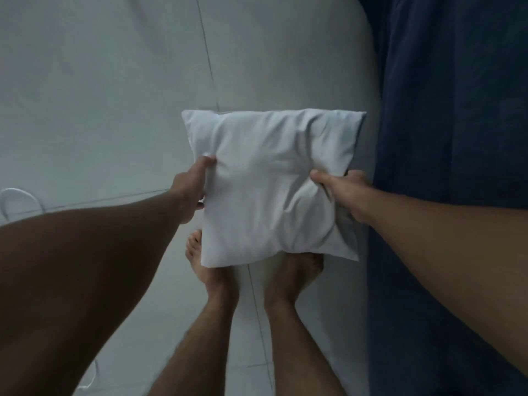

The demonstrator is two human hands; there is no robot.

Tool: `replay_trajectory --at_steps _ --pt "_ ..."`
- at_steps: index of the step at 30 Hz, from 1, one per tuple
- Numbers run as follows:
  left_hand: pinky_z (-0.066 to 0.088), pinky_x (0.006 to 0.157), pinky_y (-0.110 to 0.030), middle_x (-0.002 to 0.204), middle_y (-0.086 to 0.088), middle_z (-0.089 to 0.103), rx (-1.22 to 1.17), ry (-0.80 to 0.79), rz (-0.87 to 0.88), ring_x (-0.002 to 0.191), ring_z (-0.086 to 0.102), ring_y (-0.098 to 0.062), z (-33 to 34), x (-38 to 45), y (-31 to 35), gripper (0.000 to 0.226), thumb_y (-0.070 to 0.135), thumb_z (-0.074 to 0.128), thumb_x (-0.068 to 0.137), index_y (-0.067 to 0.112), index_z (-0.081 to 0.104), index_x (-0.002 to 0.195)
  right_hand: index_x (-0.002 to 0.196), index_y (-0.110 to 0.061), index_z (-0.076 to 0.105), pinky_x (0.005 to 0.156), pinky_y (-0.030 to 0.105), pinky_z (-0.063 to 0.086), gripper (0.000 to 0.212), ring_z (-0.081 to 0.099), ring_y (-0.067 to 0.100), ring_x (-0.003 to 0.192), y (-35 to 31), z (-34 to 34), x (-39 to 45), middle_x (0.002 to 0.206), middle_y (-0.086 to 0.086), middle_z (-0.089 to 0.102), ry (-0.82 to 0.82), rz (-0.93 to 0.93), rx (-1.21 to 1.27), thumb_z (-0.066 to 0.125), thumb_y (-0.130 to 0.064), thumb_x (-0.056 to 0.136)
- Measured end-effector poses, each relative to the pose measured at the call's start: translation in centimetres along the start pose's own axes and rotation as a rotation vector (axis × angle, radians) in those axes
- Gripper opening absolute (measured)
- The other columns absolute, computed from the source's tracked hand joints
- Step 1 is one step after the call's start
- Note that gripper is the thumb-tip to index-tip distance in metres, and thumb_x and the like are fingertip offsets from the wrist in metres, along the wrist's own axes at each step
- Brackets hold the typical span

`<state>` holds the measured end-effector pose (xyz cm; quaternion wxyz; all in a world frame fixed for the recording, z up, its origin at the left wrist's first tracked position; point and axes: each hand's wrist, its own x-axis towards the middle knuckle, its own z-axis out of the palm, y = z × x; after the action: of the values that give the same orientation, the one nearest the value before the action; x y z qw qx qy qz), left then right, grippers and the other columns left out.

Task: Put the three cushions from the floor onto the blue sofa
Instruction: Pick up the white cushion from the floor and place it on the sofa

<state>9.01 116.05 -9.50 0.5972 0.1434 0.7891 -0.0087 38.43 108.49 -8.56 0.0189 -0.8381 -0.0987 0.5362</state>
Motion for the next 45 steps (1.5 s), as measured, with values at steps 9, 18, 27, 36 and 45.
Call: replay_trajectory --at_steps 9,18,27,36,45 --pt "0.049 0.092 -0.037 0.131 -0.007 0.063 -0.129 0.045 0.101 0.112 0.061 -0.029 -5.6 -8.3 6.8 0.076 0.058 0.067 0.089 0.013 0.055 0.149 0.133 -0.019 0.068 0.091 0.031 0.053 0.082 0.069 0.021 0.097 -7.7 -3.4 -8.3 0.118 -0.002 0.073 -0.030 -0.237 0.037 0.080 -0.075 0.073" --pt "0.051 0.109 -0.053 0.126 -0.005 0.073 -0.116 -0.090 0.195 0.115 0.068 -0.033 -11.1 -21.0 17.7 0.086 0.072 0.069 0.063 0.029 0.065 0.136 0.140 -0.013 0.064 0.105 0.047 0.056 0.105 0.071 0.031 0.115 -16.5 -11.7 -19.4 0.132 0.006 0.072 -0.056 -0.306 0.091 0.079 -0.083 0.063" --pt "0.046 0.098 -0.042 0.129 -0.007 0.065 0.113 -0.156 0.345 0.113 0.063 -0.027 -12.9 -35.9 25.0 0.066 0.063 0.055 0.095 0.021 0.054 0.146 0.119 -0.023 0.073 0.101 0.044 0.058 0.068 0.073 0.024 0.104 -18.4 -21.1 -31.1 0.117 0.002 0.077 -0.022 -0.366 0.141 0.079 -0.074 0.076" --pt "0.047 0.109 -0.045 0.127 -0.015 0.069 0.212 -0.239 0.461 0.115 0.066 -0.035 -11.4 -47.2 31.0 0.081 0.071 0.058 0.080 0.017 0.060 0.141 0.108 -0.015 0.063 0.070 0.035 0.051 0.049 0.069 0.020 0.093 -18.1 -31.9 -41.3 0.110 0.002 0.071 0.120 -0.381 0.207 0.070 -0.061 0.093" --pt "0.054 0.082 -0.042 0.122 -0.027 0.075 0.202 -0.305 0.569 0.093 0.070 -0.036 -10.8 -58.1 33.5 0.061 0.059 0.061 0.090 0.009 0.074 0.122 0.120 -0.020 0.063 0.082 0.038 0.060 0.045 0.074 0.024 0.099 -16.3 -37.3 -51.1 0.114 0.002 0.075 0.204 -0.421 0.365 0.081 -0.045 0.088"
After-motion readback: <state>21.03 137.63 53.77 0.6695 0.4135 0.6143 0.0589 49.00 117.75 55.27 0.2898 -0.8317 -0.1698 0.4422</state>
